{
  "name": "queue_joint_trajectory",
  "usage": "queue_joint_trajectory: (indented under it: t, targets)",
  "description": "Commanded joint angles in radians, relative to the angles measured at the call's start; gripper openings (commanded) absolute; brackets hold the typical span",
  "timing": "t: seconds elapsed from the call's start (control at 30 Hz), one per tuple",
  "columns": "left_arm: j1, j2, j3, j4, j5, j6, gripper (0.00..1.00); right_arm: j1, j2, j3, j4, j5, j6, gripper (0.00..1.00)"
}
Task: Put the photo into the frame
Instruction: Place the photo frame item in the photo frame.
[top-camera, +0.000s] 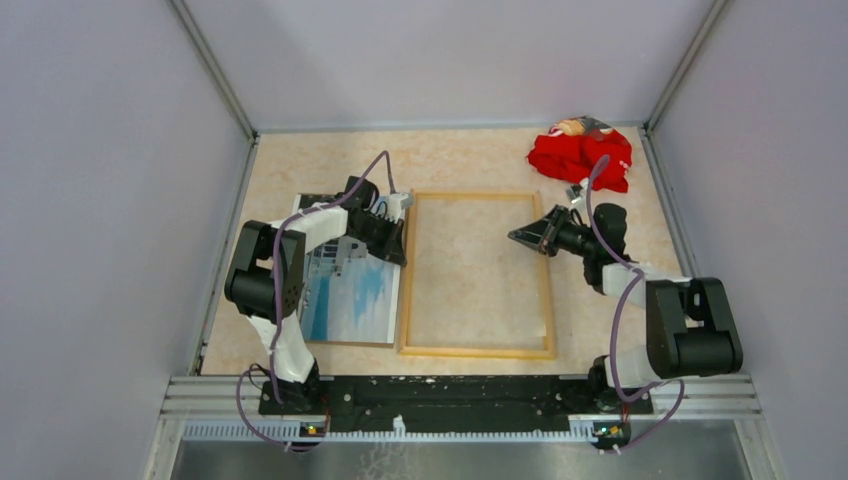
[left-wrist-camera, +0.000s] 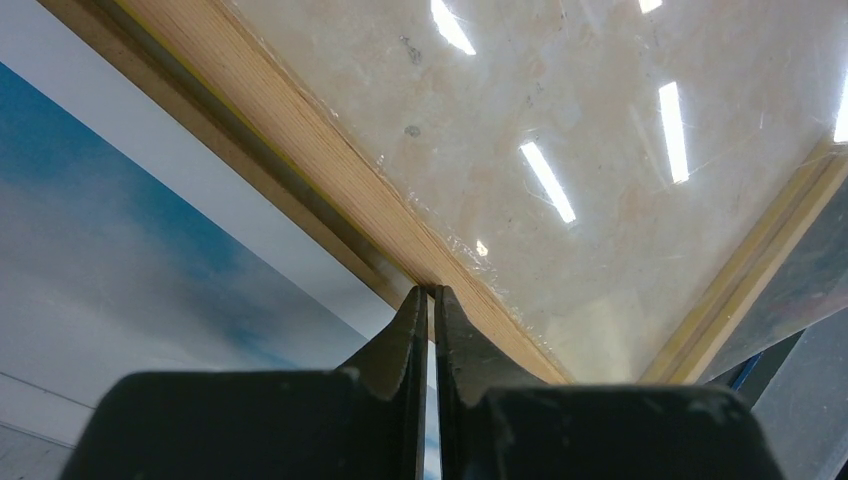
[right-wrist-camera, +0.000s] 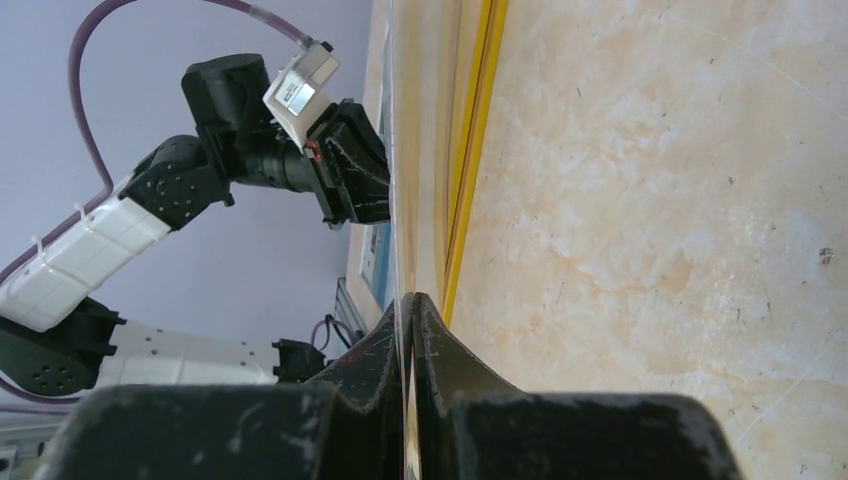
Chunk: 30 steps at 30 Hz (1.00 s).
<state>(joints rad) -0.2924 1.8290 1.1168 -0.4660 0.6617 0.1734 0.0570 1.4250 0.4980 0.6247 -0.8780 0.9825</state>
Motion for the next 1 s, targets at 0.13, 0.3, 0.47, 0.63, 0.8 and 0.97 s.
queue_joint_trajectory:
  t: [0.13, 0.3, 0.47, 0.63, 0.8, 0.97]
  targets:
    - [-0.019, 0.027, 0.009, 0.006, -0.023, 0.011, 0.08, 0.012, 0.022, -0.005, 0.014, 0.015, -0.011, 0.0]
    - [-0.019, 0.028, 0.008, 0.004, -0.022, 0.012, 0.08, 0.012, 0.067, -0.023, 0.063, 0.038, 0.023, 0.0]
    - [-0.019, 0.028, 0.006, 0.004, -0.022, 0.017, 0.08, 0.012, 0.076, -0.023, 0.067, 0.052, 0.029, 0.0]
    - [-0.019, 0.03, 0.005, 0.005, -0.019, 0.019, 0.07, 0.011, 0.071, -0.028, 0.097, 0.056, 0.047, 0.0]
    - [-0.019, 0.034, 0.006, 0.003, -0.017, 0.018, 0.07, 0.017, 0.067, -0.044, 0.161, 0.07, 0.092, 0.0]
    - [-0.021, 0.032, 0.008, 0.004, -0.017, 0.018, 0.07, 0.043, 0.063, -0.051, 0.181, 0.098, 0.108, 0.0]
